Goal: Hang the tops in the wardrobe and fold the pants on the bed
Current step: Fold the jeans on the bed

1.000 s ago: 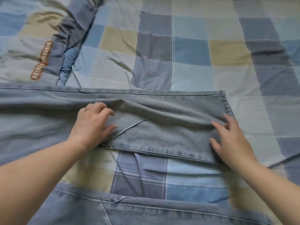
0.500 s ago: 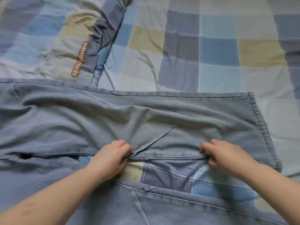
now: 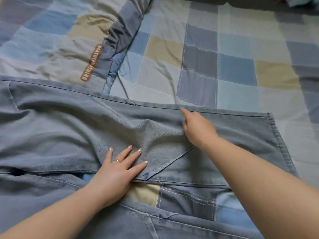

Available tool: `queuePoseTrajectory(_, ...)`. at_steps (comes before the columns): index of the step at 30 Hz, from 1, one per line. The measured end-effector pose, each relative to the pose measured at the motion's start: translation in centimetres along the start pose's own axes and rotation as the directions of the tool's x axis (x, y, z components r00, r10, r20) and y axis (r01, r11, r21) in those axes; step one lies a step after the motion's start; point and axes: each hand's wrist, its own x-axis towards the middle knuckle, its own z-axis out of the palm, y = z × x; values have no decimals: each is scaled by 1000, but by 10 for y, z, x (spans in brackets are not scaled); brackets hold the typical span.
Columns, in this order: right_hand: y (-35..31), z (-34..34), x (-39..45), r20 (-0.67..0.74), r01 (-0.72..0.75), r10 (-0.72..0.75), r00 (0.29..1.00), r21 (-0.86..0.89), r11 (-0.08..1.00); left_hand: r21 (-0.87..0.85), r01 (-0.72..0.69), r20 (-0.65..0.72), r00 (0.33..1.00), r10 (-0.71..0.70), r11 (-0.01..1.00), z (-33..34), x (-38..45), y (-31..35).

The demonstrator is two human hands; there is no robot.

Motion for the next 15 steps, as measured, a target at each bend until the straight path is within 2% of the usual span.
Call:
queuePoseTrajectory(2,-2,2,16,22,-74,76,997,-76,994,-29,49,-9,999,-49,998,5,7,6)
queuePoseTrajectory(6,-7,5,30,-49,-154,150,988,-113,982,-34,28,-39,999,-29,999,2,6,13)
queuePoseTrajectory(9,-13,9,33,-119,-148,130,984,-160,976,-13,17,-92,996,-18,1000,6,8,9)
queuePoseTrajectory(12,-19,11,38,-125,-124,91,988,-286,950,-49,22,-74,997,-26,999,11,9,4)
queuePoseTrajectory(15,-26,15,41,-82,-87,61,995,-376,923,-100,21,18,1000,-20,995,20,9,2)
